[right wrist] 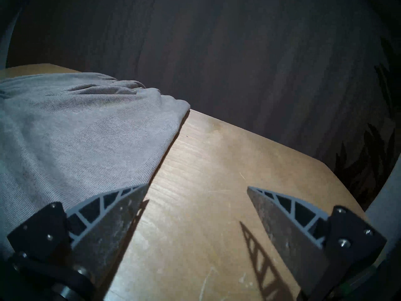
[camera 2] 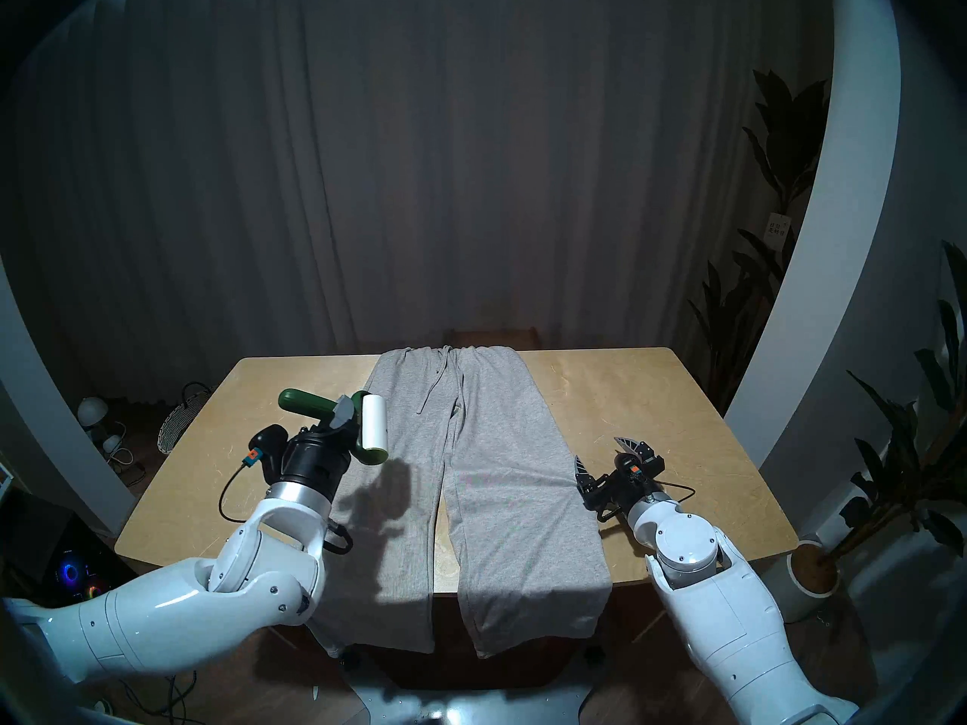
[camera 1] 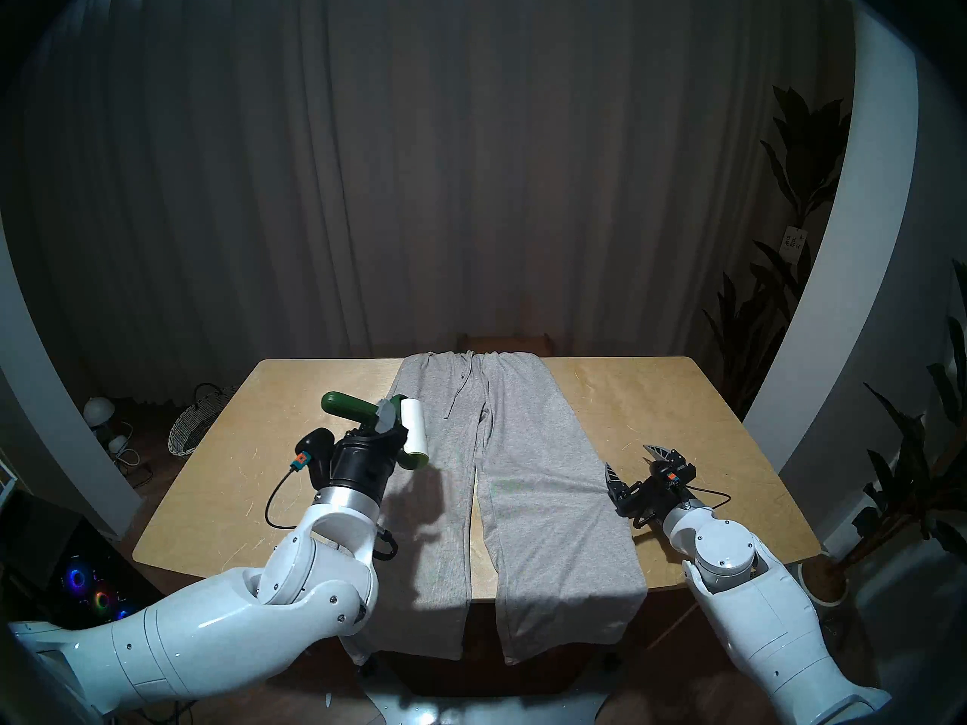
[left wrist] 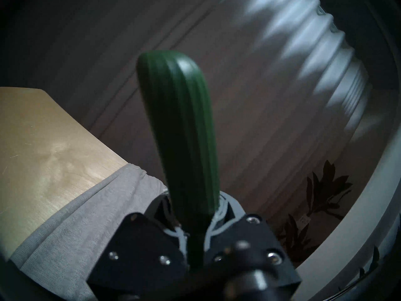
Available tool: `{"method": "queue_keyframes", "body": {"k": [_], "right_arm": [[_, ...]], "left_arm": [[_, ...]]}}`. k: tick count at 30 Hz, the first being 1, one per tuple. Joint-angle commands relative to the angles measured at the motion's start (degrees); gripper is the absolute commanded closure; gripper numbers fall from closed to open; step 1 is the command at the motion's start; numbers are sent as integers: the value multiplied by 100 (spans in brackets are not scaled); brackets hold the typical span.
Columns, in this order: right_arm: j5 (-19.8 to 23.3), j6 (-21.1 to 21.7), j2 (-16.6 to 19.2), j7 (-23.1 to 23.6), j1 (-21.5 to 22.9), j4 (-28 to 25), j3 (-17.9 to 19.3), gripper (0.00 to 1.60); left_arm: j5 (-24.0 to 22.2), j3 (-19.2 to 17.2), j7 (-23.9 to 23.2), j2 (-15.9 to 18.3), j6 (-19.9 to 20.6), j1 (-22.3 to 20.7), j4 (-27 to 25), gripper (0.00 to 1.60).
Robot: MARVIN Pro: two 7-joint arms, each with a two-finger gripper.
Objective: Remove lint and debris from pants with a lint roller
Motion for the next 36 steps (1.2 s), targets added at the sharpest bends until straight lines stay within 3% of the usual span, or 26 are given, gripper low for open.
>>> {"method": "queue_keyframes", "body": {"k": [1, 16, 36], "right_arm": [[324, -110, -199, 9, -116, -363, 110, 0], [725, -131, -457, -83, 106, -824, 198, 0], [802, -97, -630, -223, -3, -1027, 58, 0]], "left_arm": [[-616, -375, -343, 266, -242, 48, -13, 160], [-1802, -833, -852, 654, -150, 127, 261, 160], [-3024, -1314, -1498, 881, 197, 64, 950, 160]]}}
